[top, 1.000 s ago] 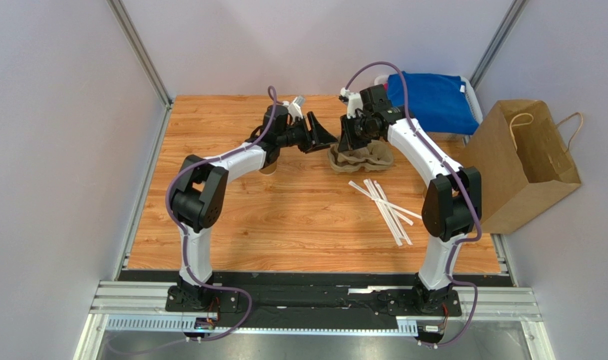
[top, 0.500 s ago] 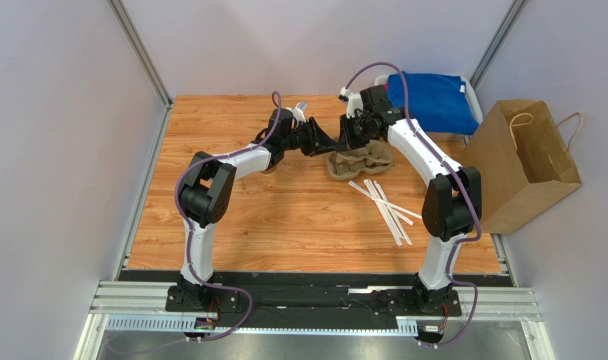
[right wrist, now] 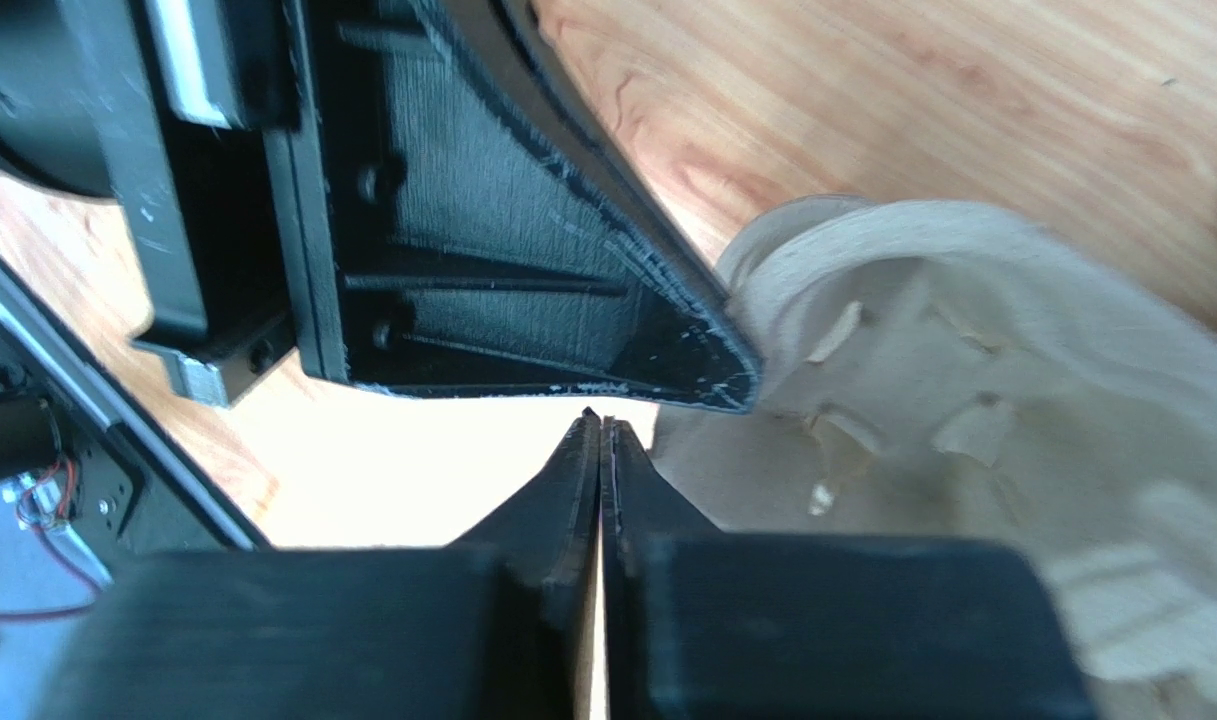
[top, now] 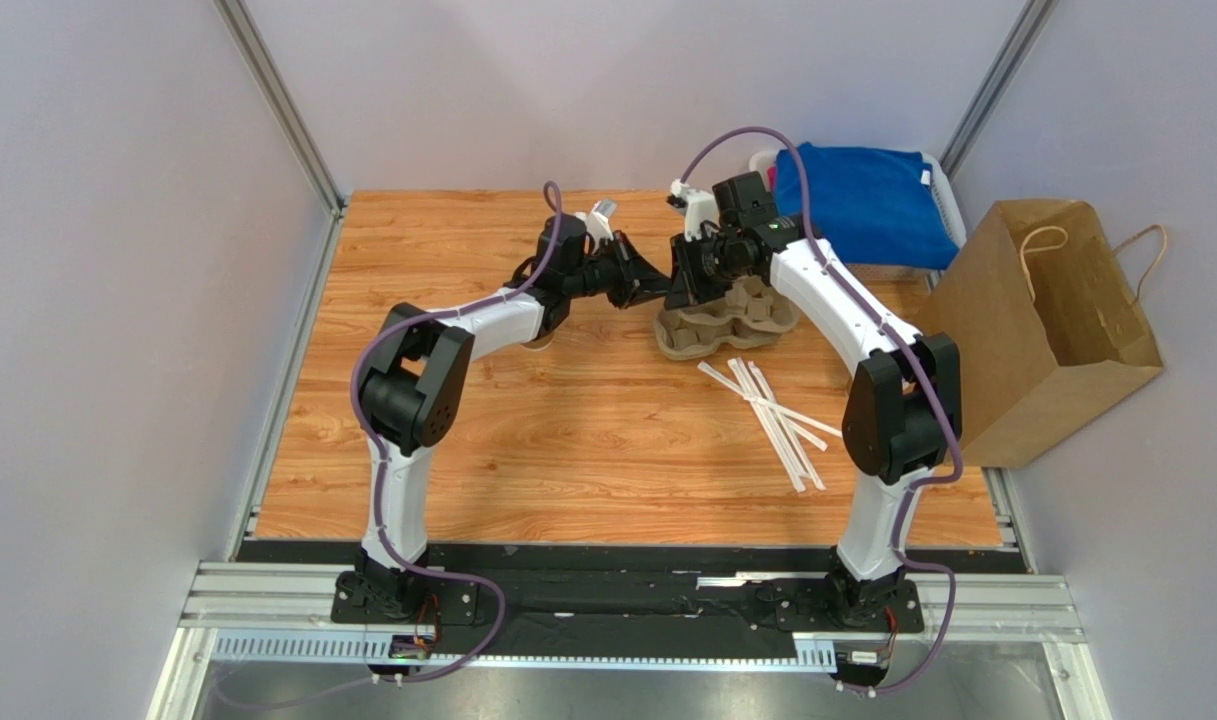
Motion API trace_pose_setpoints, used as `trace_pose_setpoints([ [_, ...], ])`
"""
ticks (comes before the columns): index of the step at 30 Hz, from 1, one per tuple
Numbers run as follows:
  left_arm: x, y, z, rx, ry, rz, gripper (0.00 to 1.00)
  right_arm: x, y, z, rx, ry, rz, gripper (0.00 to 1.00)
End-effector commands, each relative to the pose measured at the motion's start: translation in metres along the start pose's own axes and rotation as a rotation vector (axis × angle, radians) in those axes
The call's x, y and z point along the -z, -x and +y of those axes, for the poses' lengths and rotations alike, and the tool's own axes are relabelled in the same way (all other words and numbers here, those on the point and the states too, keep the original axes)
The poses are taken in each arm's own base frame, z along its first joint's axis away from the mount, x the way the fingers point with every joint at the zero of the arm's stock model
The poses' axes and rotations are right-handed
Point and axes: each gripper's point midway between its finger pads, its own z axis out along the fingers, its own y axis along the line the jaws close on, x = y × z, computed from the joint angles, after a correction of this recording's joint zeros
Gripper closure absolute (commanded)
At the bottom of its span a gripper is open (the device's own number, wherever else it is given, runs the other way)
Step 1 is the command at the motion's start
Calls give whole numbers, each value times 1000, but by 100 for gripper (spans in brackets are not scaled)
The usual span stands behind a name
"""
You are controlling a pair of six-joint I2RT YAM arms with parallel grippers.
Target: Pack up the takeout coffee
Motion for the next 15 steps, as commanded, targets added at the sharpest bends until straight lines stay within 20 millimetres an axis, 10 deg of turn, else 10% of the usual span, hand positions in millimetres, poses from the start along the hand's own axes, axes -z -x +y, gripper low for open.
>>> trace_pose_setpoints([
  [1, 7, 10, -46, -34, -141, -21, 100, 39, 30, 23, 91, 32, -86, 88],
  [6, 29, 31, -64, -50, -155, -65, 100, 98, 61, 40, 166, 95, -227, 37],
  [15, 99, 102, -89, -104, -141, -193, 100, 138, 28, 56, 371, 95, -222, 30],
])
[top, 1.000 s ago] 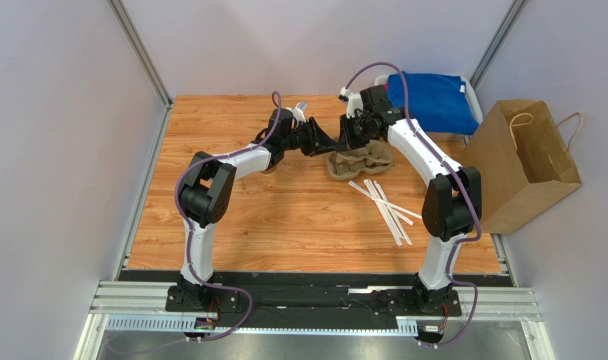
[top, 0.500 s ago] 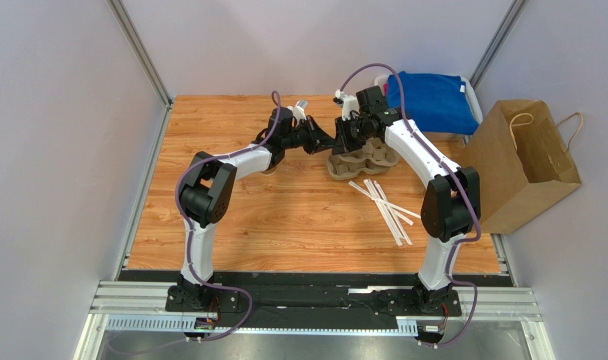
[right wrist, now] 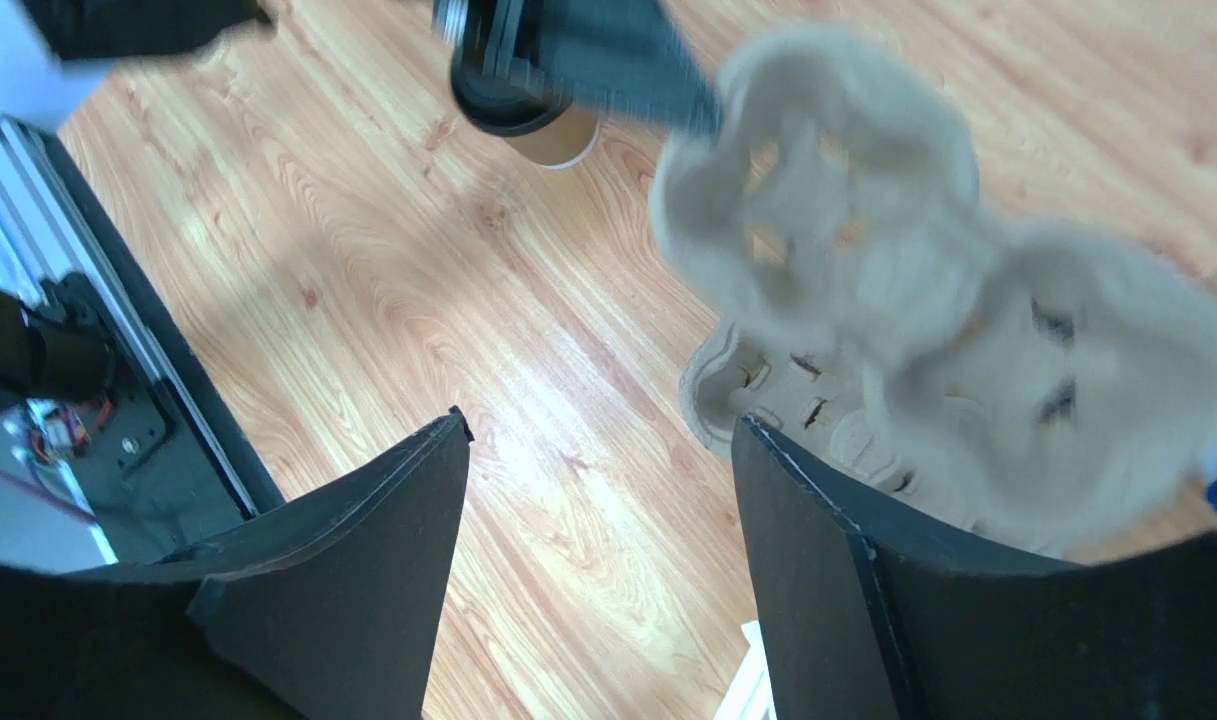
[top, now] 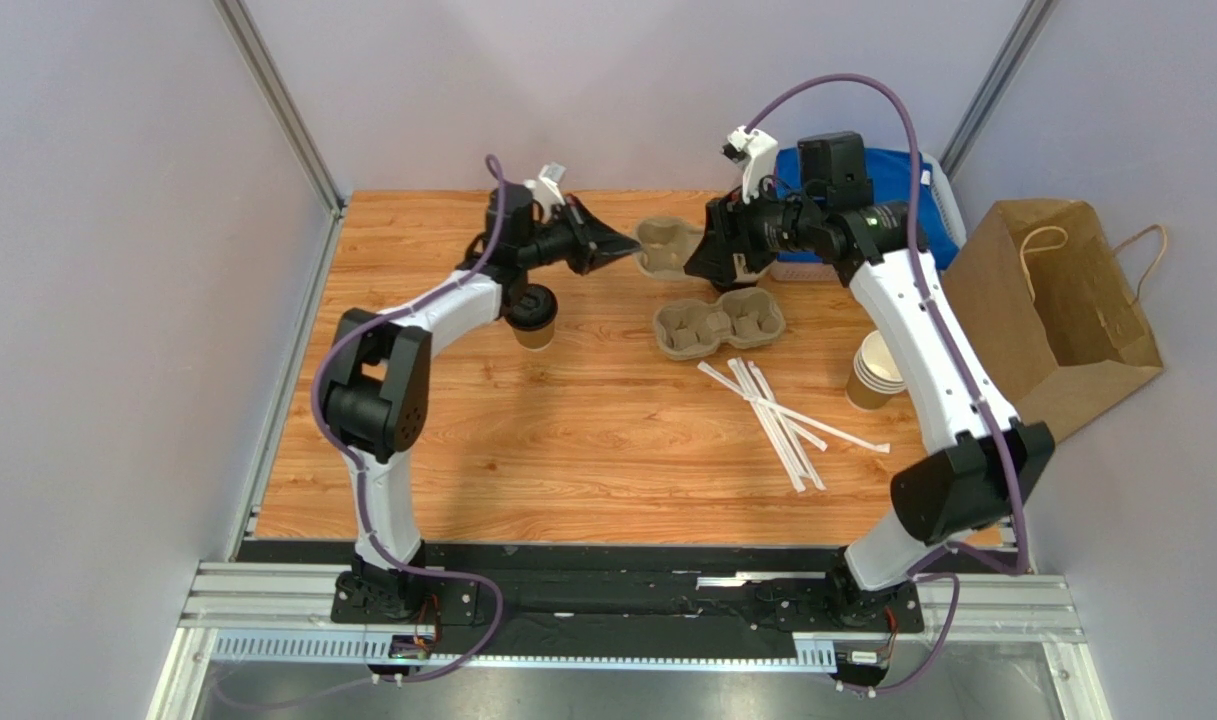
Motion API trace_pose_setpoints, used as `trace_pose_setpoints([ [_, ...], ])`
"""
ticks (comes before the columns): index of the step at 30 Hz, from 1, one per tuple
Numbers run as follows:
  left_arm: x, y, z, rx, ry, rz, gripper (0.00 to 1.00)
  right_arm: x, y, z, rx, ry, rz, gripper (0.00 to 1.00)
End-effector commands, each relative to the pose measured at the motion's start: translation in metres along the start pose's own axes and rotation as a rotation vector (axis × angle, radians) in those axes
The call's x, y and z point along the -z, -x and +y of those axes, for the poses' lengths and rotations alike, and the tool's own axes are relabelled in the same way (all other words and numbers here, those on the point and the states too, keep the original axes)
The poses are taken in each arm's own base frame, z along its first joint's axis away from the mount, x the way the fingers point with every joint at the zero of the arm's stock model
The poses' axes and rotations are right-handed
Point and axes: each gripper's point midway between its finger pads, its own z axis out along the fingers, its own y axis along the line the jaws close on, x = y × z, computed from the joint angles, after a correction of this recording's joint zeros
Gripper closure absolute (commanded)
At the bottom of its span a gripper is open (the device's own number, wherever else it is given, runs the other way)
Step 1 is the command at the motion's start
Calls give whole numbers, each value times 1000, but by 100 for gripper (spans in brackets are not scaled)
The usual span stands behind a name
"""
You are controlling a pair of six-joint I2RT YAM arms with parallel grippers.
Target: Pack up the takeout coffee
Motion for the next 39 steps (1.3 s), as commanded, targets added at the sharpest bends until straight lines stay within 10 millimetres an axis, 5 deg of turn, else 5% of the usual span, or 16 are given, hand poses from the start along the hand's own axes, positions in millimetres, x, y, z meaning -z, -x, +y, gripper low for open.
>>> trace_pose_setpoints([
  [1, 52, 54, -71, -121, -93, -111, 100, 17, -20, 17, 135, 31, 34, 29],
  [4, 75, 67, -74, -122, -78, -152, 100, 15, -42, 3, 182, -21, 91, 26],
  [9, 117, 91, -69, -136, -30, -239, 100, 0, -59, -38, 18, -209, 184, 32],
  [12, 150, 111, -67, -147, -1, -308, 100, -10, -75, -66, -77, -348, 207, 16],
  [16, 182, 122, -82, -211, 3, -361, 100, -42, -111, -98, -156, -419, 326, 8],
  [21, 228, 138, -81, -229, 43, -453, 100, -75, -131, -119, -244, -452, 358, 7],
  [31, 257, 132, -67, -215, 100, -503, 100, -125, -154, -149, -249, -490, 379, 10],
  [39, 270, 139, -57, -211, 130, -529, 100, -122, -170, -160, -290, -557, 403, 20],
])
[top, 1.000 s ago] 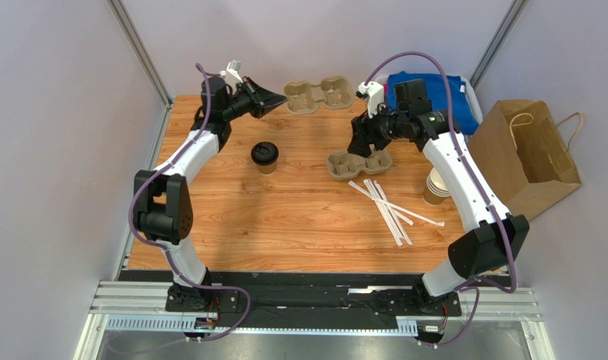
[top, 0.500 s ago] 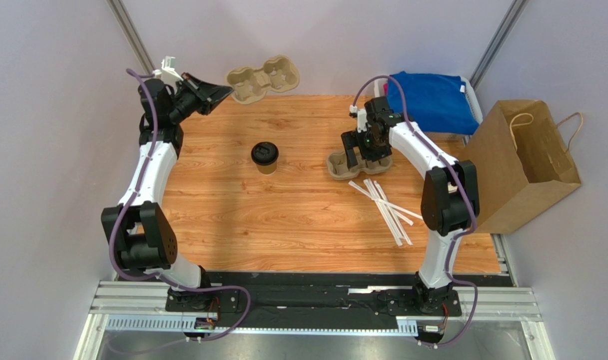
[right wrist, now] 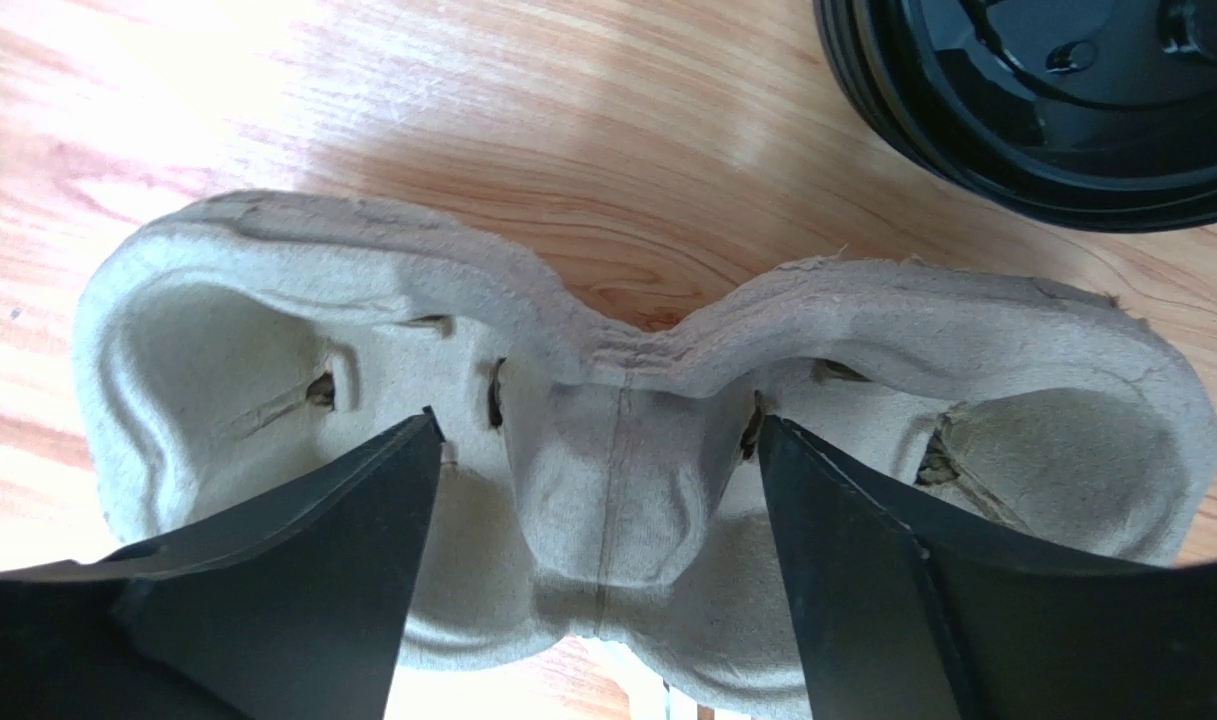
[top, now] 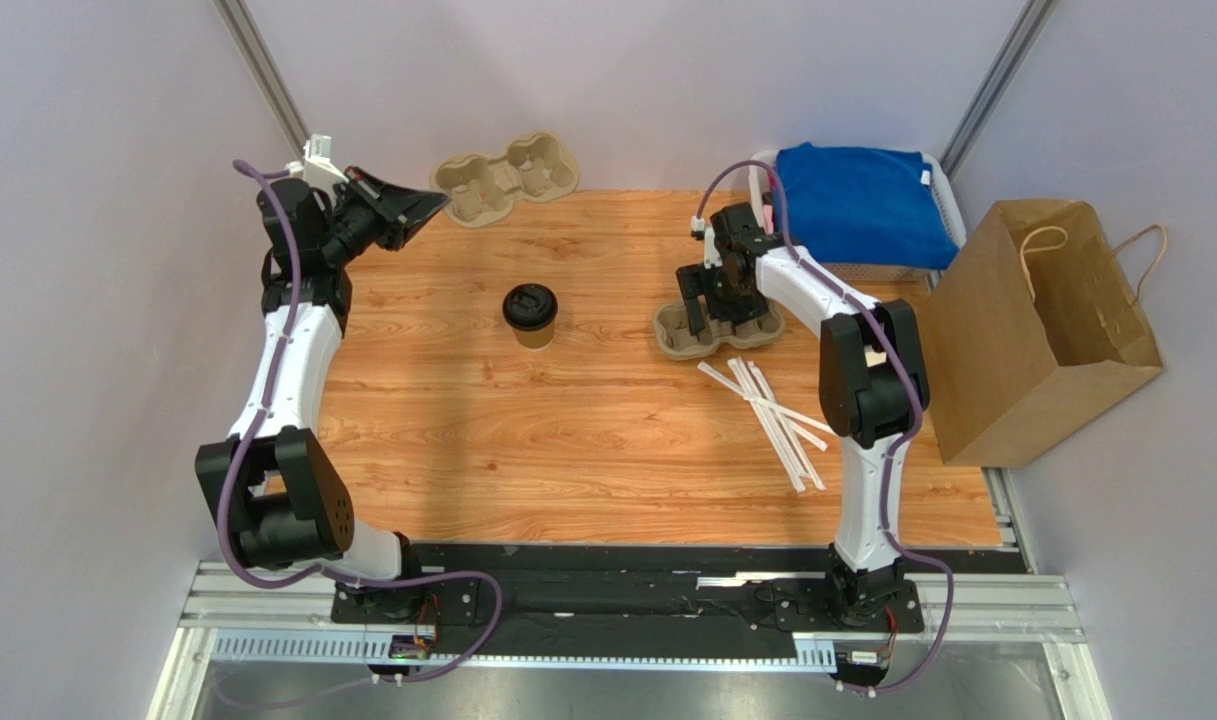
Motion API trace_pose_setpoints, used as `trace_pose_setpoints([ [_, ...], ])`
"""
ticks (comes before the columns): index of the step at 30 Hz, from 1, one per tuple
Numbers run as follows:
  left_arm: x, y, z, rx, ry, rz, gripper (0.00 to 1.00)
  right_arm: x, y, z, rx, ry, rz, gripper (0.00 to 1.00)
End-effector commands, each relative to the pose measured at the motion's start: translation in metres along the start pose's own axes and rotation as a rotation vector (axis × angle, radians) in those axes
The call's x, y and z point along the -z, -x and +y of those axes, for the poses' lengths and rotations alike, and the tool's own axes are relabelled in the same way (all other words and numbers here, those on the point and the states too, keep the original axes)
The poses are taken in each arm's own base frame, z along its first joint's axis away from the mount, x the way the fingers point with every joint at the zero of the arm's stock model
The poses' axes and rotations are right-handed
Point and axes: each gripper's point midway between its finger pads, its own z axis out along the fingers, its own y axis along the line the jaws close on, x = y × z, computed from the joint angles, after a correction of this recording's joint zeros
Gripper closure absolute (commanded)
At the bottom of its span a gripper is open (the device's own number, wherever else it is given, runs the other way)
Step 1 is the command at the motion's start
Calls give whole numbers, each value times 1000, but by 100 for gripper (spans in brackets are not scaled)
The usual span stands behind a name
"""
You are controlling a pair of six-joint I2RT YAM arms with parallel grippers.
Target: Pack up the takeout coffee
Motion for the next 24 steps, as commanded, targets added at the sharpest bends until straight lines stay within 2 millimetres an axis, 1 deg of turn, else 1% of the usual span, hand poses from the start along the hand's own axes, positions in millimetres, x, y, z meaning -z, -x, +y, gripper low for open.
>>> trace_pose_setpoints([
  [1, 12, 14, -10, -61, -20, -36, 100, 9, 15, -14, -52, -55, -66, 23],
  [3, 12, 18, -8, -63, -20, -42, 100, 13, 10, -23, -71, -67, -61, 26],
  [4, 12, 18, -8, -62, -22, -41, 100, 15, 5, -32, -84, -74, -53, 27],
  [5, 11, 19, -7, -63, -23, -40, 100, 22, 6, -36, -86, -81, -63, 27],
  [9, 10, 18, 1, -58, -14, -30, 100, 36, 6, -58, -106, -106, -79, 28],
  [10, 11, 18, 3, -59, -10, -31, 100, 39, 6, -68, -125, -116, -83, 29],
  [11, 11, 18, 5, -55, -5, -30, 100, 42, 7, -76, -107, -124, -88, 29],
  [14, 13, 17, 14, -50, 12, -27, 100, 47, 4, -102, -145, -155, -89, 34],
  [15, 14, 17, 18, -48, 22, -25, 100, 47, 3, -108, -151, -162, -88, 35],
  [16, 15, 17, 20, -58, 26, -25, 100, 48, 1, -120, -171, -177, -90, 35],
  [18, 18, 20, 26, -56, 46, -28, 100, 46, -2, -131, -192, -190, -79, 36],
  [19, 20, 20, 28, -63, 52, -28, 100, 47, -5, -141, -213, -200, -79, 36],
  [21, 24, 23, 36, -52, 77, -34, 100, 47, -7, -147, -226, -206, -73, 37],
  [22, 26, 23, 40, -57, 84, -31, 100, 49, -12, -162, -257, -221, -71, 38],
  [23, 29, 25, 45, -55, 98, -38, 100, 50, -15, -170, -265, -255, -66, 39],
  [24, 31, 25, 49, -52, 108, -35, 100, 50, -17, -174, -275, -263, -62, 39],
])
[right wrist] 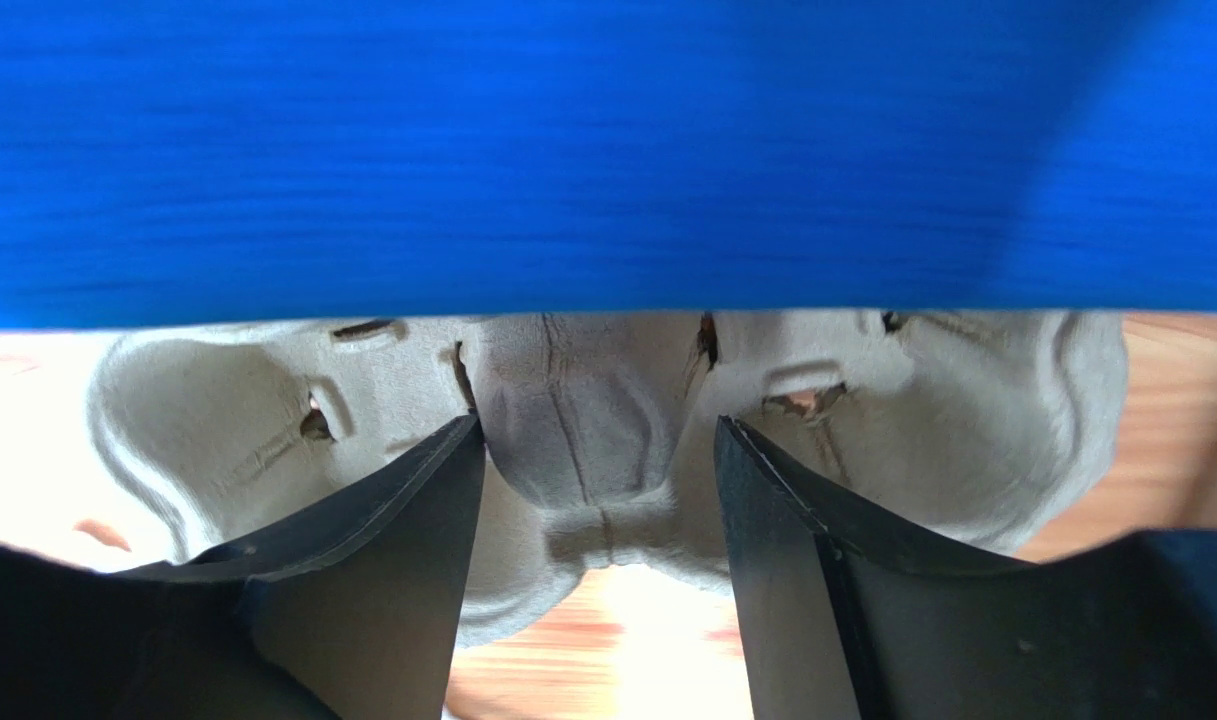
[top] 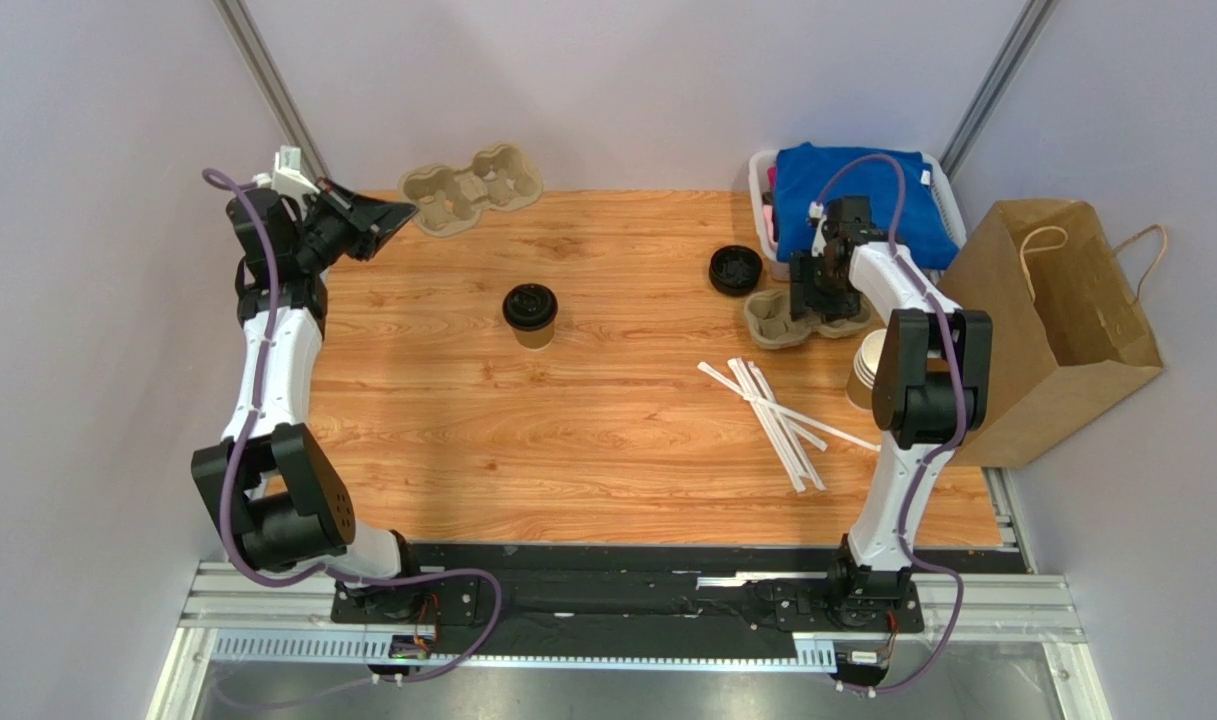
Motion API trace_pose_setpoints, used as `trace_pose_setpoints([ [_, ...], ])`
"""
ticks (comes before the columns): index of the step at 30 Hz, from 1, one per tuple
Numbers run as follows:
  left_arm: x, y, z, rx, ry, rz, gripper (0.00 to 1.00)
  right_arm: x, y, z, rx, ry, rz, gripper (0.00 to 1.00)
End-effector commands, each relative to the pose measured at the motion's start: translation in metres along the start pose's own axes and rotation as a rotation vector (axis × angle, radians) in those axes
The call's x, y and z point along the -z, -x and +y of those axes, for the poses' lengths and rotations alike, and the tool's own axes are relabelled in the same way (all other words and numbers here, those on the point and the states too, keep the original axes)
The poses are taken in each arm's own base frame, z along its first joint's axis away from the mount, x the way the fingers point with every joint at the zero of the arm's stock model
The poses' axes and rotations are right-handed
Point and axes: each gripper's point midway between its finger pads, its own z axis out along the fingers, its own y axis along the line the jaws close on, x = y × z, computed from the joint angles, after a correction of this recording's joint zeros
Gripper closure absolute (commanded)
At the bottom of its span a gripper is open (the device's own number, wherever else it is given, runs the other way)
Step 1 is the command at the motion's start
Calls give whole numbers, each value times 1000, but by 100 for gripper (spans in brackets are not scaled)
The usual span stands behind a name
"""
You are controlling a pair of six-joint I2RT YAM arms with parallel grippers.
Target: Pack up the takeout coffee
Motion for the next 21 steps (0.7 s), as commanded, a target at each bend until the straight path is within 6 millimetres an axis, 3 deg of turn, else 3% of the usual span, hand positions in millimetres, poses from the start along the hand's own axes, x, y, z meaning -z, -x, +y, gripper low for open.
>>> trace_pose_setpoints([
  [1, 10, 1, 20, -35, 41, 8, 100, 10, 13, -32, -34, -82, -44, 39],
  [6, 22, -3, 53, -30, 109, 4, 100, 15, 19, -41, -72, -93, -61, 35],
  [11, 33, -7, 108, 43, 194, -3, 100, 36, 37, -23, -46, 2, -119, 18],
  [15, 36, -11, 143, -6, 239, 23, 100, 53, 45, -14, -18, 37, -132, 6],
  [21, 42, -18, 200, 12, 316, 63, 100, 91, 52, 3, 38, 106, -178, 0],
])
